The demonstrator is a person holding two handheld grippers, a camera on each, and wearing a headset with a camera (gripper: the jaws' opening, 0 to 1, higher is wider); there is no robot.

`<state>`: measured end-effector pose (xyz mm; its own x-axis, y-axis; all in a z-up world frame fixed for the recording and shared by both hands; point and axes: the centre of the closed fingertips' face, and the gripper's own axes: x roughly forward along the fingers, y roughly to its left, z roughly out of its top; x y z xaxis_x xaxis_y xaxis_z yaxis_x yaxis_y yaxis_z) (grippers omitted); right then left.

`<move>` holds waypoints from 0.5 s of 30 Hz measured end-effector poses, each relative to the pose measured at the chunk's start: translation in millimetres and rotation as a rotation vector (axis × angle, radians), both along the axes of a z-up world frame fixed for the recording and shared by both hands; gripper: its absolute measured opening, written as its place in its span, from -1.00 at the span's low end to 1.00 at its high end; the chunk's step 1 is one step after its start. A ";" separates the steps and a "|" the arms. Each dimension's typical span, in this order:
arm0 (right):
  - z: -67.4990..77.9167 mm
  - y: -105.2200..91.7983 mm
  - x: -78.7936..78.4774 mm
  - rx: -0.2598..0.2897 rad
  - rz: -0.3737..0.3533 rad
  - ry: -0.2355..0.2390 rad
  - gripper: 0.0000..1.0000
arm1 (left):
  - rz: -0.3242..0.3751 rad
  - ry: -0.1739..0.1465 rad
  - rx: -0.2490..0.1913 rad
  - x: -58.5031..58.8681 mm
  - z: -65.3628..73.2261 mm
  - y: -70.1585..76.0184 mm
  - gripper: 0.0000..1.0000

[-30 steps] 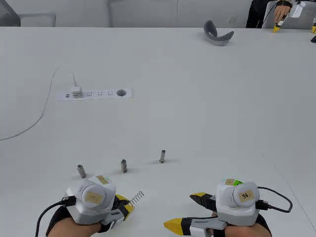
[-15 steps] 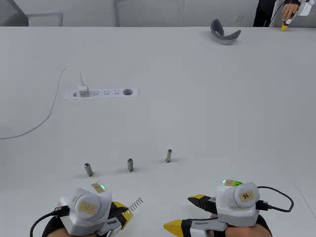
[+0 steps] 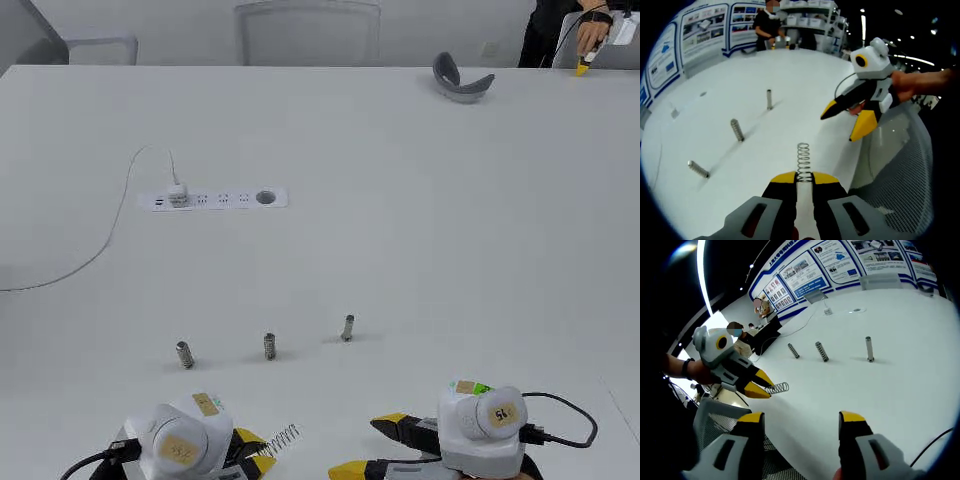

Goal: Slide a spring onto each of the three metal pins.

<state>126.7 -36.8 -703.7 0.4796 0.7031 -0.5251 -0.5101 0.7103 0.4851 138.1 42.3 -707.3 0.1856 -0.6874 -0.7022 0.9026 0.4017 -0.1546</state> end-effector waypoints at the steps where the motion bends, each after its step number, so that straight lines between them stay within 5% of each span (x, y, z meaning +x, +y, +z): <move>1: 1.0 1.0 0.3 0.007 0.001 0.000 0.20 | -0.001 0.002 -0.003 -0.5 0.5 -1.8 -0.79; 15: 15.9 9.8 4.2 0.122 -0.006 0.007 -0.12 | -0.075 -0.012 -0.032 -13.1 11.4 -31.4 -0.79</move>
<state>130.9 -27.1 -687.8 0.4808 0.7588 -0.4393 -0.5024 0.6490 0.5712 124.9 10.8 -695.9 0.1409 -0.7219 -0.6775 0.9321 0.3274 -0.1551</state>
